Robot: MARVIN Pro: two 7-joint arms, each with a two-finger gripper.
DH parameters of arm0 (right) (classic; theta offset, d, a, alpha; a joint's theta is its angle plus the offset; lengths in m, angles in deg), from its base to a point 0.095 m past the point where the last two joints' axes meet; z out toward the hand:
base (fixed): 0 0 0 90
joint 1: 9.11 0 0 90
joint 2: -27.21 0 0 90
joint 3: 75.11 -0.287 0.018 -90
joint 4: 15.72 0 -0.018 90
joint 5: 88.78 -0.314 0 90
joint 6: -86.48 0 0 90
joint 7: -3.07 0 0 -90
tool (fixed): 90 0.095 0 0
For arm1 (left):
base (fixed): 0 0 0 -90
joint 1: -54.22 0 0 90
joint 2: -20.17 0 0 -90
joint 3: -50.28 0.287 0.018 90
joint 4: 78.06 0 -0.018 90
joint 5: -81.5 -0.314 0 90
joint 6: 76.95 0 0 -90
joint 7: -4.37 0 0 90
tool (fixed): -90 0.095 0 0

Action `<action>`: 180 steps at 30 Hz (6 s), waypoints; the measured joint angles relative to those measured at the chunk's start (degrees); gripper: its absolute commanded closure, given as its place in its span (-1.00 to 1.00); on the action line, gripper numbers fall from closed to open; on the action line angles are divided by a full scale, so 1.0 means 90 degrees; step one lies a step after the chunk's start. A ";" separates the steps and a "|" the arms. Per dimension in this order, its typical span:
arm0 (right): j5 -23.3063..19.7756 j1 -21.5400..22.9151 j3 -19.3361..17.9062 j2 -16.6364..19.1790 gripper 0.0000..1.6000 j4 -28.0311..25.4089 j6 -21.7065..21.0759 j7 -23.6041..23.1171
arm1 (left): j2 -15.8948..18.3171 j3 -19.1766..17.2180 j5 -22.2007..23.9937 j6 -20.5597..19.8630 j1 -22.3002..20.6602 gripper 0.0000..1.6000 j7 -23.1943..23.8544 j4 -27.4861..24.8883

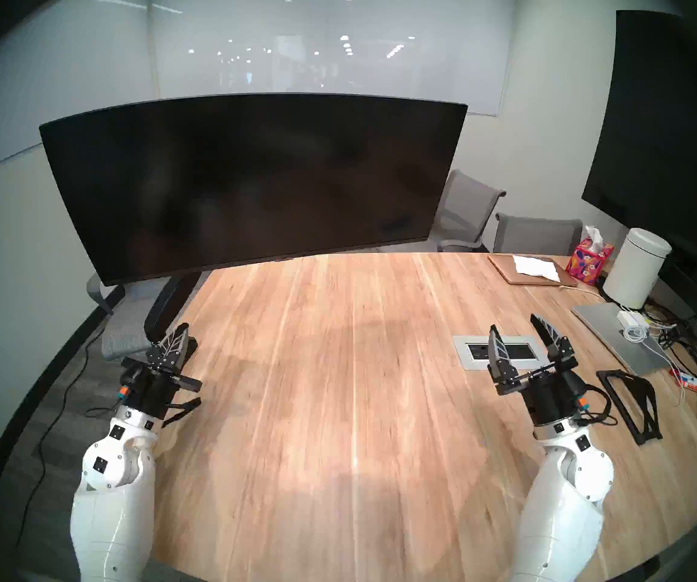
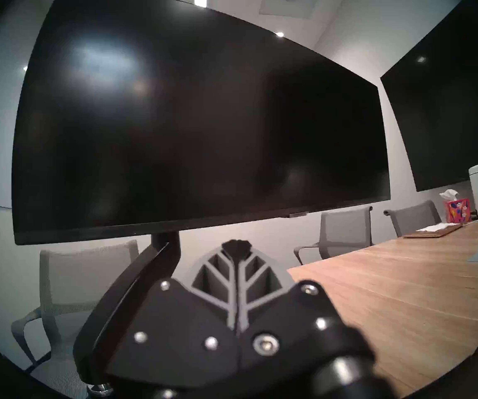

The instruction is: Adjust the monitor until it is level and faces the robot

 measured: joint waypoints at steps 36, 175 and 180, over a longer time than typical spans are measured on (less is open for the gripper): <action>0.0001 0.0000 0.0000 0.0000 -1.00 0.0002 0.0000 0.0000 | 0.0717 -0.0858 0.0574 0.0631 -0.1510 1.00 -0.0054 0.1617; 0.0000 0.0000 0.0000 0.0000 -1.00 0.0000 0.0000 0.0000 | 0.1184 -0.0340 0.0007 0.0873 -0.3765 1.00 -0.1138 0.2958; 0.0000 0.0000 0.0000 0.0000 -1.00 0.0000 0.0000 0.0000 | 0.1203 -0.0326 -0.0028 0.0873 -0.3810 1.00 -0.1198 0.3018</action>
